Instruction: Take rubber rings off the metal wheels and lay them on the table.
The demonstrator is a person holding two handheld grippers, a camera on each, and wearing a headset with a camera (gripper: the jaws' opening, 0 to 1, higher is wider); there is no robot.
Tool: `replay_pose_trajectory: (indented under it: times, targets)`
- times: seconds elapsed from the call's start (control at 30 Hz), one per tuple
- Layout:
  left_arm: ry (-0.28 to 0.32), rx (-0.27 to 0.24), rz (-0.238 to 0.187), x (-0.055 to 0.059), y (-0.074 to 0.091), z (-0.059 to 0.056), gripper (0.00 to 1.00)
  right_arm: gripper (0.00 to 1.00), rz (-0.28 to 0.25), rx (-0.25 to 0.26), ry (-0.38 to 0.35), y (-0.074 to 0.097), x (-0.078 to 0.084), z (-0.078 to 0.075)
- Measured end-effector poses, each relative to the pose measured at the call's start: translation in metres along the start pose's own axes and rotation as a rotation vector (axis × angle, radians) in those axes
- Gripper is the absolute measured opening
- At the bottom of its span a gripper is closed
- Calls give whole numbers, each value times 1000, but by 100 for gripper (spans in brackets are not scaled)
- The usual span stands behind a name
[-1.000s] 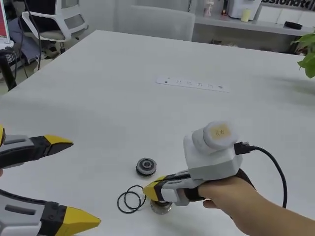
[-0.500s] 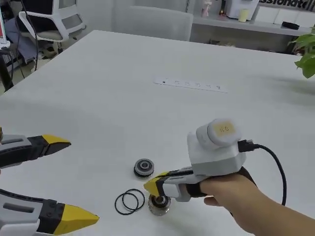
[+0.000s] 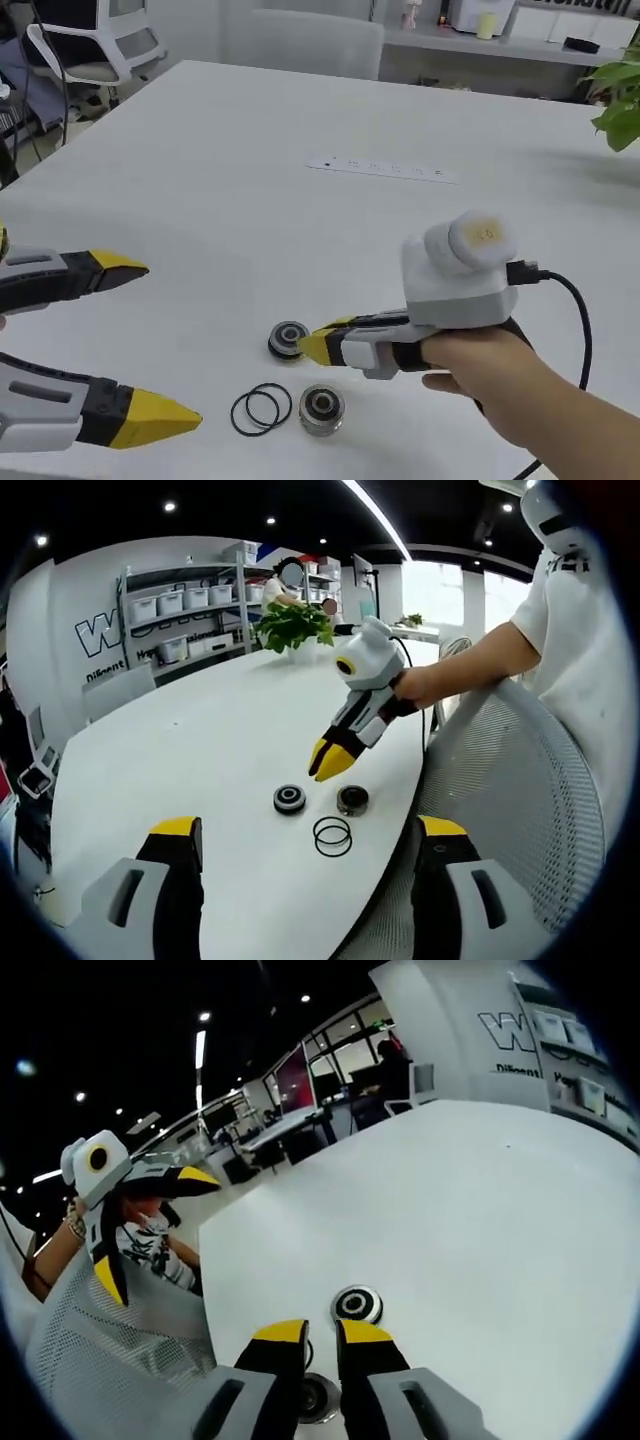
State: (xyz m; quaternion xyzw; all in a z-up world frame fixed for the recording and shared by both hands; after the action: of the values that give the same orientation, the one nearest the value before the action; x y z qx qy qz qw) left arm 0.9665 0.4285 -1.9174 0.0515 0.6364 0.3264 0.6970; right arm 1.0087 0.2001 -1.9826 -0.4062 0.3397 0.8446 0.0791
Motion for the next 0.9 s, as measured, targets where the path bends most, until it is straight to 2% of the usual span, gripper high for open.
replay_pose_trajectory:
  times: [0.33, 0.53, 0.7, 0.8, 0.9]
  targets:
    - [-88, 56, 22, -18, -12, 9, 82, 12, -82, 29, -10, 15, -15, -10]
    - [-163, 97, 12, -40, -25, 19, 77, 12, -108, 60, -18, 24, -17, -19]
    - [-211, 138, -15, -57, -42, 27, 74, 13, -127, 71, -38, 29, -16, -26]
    - [-221, 177, -35, -63, -53, 30, 73, 15, -120, 72, -25, 30, -14, -29]
    - [-225, 207, -44, -65, -66, 35, 70, 16, -87, 79, 23, 30, -8, -31]
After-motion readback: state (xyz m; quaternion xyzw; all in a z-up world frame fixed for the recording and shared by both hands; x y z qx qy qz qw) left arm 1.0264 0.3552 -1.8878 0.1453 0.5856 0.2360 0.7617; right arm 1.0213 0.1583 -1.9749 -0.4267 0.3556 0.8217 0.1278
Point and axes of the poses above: the centre of the closed fingertips' face, and the gripper's own axes: y roughly backward along the fingers, z roughly to its left, x roughly out of its underside, the point moved 9 cm from there along y, roughly backward along the fingers, and after that the axes turned 7 degrees about -y, right-handed, at the moved point
